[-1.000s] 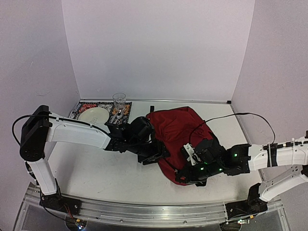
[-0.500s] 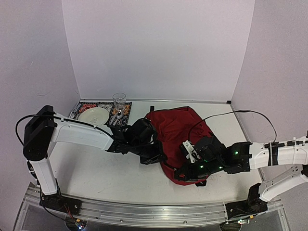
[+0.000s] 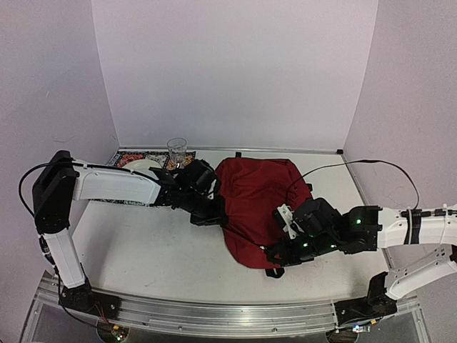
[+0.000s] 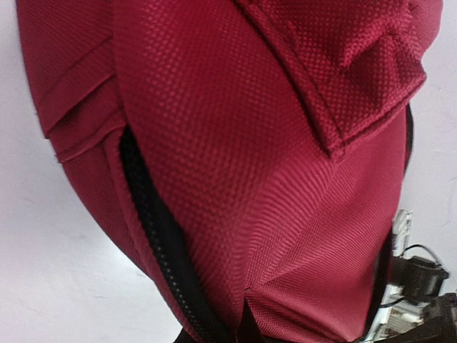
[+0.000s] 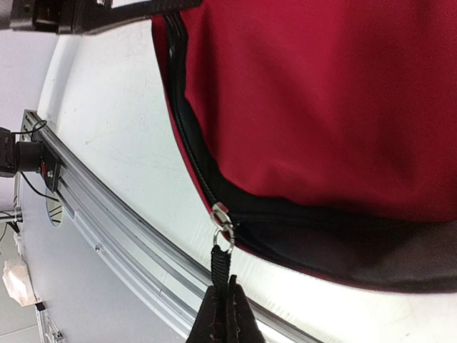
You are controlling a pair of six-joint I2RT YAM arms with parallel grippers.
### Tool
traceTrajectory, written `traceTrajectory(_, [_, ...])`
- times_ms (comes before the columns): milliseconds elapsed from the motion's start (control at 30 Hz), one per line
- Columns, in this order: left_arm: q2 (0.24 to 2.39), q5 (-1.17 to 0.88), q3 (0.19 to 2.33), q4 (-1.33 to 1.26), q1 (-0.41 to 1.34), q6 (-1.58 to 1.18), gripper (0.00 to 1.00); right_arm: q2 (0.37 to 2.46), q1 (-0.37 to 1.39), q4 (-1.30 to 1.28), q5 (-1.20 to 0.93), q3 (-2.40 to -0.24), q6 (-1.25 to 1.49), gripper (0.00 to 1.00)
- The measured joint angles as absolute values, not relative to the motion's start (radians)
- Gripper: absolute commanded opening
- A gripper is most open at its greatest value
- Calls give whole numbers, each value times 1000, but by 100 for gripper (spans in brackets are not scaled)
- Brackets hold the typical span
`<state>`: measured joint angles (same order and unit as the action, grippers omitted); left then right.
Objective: Pack the student bag
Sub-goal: Zip the student bag into the largest pocket of the bag.
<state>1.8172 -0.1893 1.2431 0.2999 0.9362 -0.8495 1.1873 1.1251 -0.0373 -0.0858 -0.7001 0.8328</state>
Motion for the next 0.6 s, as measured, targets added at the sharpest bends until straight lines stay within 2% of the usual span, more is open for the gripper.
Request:
traceTrajectory(333, [1936,-80,1470,507,859,-574,2,1211,1117,-70,-42,-770,795,0])
traceTrajectory(400, [1968,-63,1520,529,849,-543,12,1247,1116,-76,-36,-799,780,0])
traceTrajectory(533, [2005,-25,1588,552,821,-515,45,1346,1113,-75,-44,-882,747,0])
traceTrajectory(600, [2003,-3,1591,553,801,-527,54,1389,1114,-73,-59,-918,728,0])
